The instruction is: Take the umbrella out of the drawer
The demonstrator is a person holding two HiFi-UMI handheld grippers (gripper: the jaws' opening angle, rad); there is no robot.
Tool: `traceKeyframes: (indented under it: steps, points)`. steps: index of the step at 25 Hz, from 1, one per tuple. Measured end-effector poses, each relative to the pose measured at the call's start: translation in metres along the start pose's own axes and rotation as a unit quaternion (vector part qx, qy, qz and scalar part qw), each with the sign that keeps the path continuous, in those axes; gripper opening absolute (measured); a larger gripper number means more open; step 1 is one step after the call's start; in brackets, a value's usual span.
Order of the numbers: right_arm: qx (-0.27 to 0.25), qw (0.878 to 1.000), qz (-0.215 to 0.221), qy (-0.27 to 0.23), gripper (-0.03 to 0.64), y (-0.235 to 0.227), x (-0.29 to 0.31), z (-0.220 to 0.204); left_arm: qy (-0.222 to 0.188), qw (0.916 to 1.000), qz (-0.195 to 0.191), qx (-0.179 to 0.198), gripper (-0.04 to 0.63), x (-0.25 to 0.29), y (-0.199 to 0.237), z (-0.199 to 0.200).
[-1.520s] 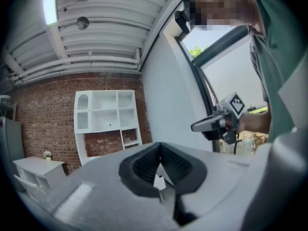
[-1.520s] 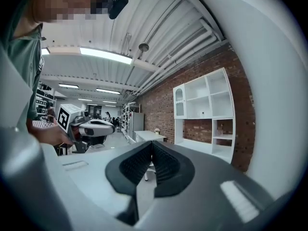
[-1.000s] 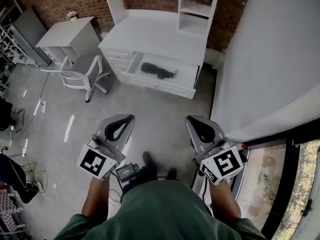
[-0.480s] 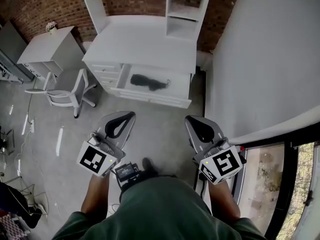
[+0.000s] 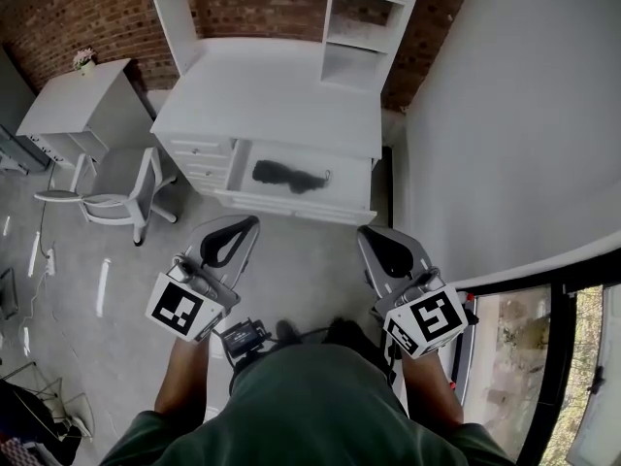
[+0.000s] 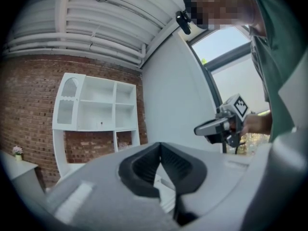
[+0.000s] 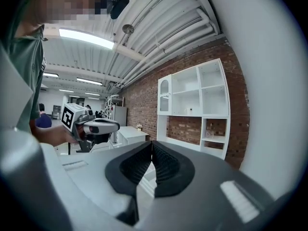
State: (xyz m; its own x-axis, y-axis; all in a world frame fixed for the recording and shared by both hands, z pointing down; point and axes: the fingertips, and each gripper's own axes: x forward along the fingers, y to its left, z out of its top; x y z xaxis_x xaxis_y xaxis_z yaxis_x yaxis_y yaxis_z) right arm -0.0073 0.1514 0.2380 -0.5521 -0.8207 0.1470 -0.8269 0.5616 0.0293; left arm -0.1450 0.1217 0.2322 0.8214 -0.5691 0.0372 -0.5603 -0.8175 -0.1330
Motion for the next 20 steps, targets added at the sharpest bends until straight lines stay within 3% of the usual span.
traceKeyframes:
  steps: [10, 20]
  points:
    - [0.010, 0.999, 0.031, 0.002, 0.005, -0.045, 0.068, -0.007, 0.022, 0.9993, 0.030, -0.008, 0.003, 0.036, 0.056, -0.022]
    - [0.013, 0.996, 0.085, 0.002, 0.005, -0.143, 0.142, -0.010, 0.058, 0.9960, 0.068, -0.008, 0.003, 0.134, 0.114, -0.039]
